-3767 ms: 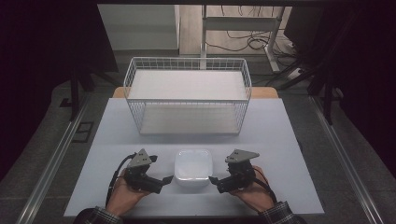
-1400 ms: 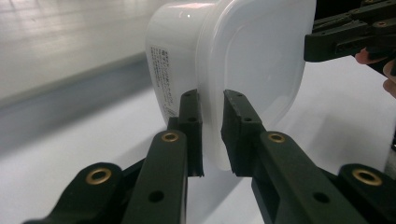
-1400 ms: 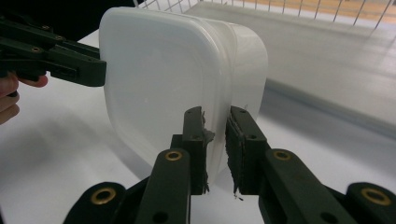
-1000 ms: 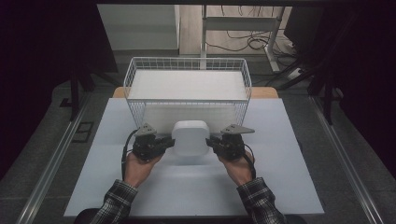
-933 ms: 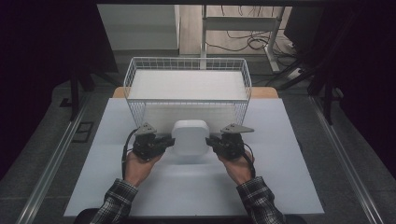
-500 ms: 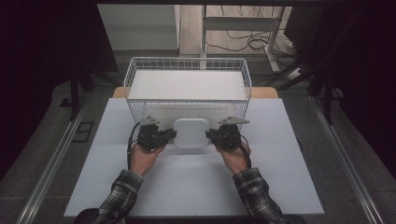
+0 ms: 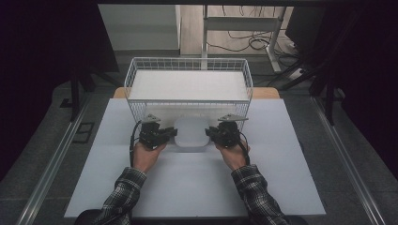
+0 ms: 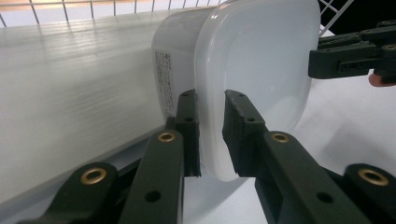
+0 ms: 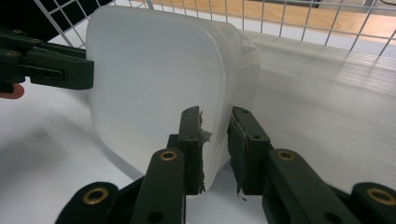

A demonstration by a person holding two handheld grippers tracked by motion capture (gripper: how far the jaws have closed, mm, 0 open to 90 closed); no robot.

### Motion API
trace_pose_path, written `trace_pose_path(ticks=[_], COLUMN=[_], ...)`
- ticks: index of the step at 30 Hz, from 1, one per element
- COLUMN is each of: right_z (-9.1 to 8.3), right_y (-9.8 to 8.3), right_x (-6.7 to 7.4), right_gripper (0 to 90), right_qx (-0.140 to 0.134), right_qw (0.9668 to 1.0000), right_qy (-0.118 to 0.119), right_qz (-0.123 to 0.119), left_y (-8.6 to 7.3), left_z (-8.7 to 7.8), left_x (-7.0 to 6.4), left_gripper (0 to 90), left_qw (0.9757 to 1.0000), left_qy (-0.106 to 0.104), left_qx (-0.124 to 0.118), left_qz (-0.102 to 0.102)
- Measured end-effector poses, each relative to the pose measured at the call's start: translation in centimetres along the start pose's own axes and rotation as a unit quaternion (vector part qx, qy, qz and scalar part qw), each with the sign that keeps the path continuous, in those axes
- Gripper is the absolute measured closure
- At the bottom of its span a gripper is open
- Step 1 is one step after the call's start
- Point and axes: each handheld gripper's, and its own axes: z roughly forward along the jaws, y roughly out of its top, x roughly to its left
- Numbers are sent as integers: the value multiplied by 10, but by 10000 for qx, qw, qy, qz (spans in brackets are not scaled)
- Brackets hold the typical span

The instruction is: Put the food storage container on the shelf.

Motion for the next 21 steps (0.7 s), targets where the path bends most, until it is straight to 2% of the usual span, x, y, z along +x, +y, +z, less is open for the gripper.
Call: trace_pose_path(ticks=[5,10,12,17,21], right_z=[7,8,10,12,11], right_y=[1,3,4,8,10], right_x=[2,3,3,0,0], right_gripper=[667,653,642,633,632], right_qx=[-81,-163,-193,-257,-250], right_qw=[9998,9991,9986,9985,9986], right_qy=[-151,-324,-413,-444,-424], right_qz=[-107,-230,-250,-179,-208], left_y=[2,5,9,14,18], left_z=[6,9,11,13,9], left_x=[-5,-5,-4,-1,-1], left_gripper=[686,642,621,594,572], left_qw=[9995,9990,9981,9974,9976], left_qy=[278,402,550,641,579], left_qx=[-6,-95,-114,-184,-277], left_qz=[168,161,262,255,272])
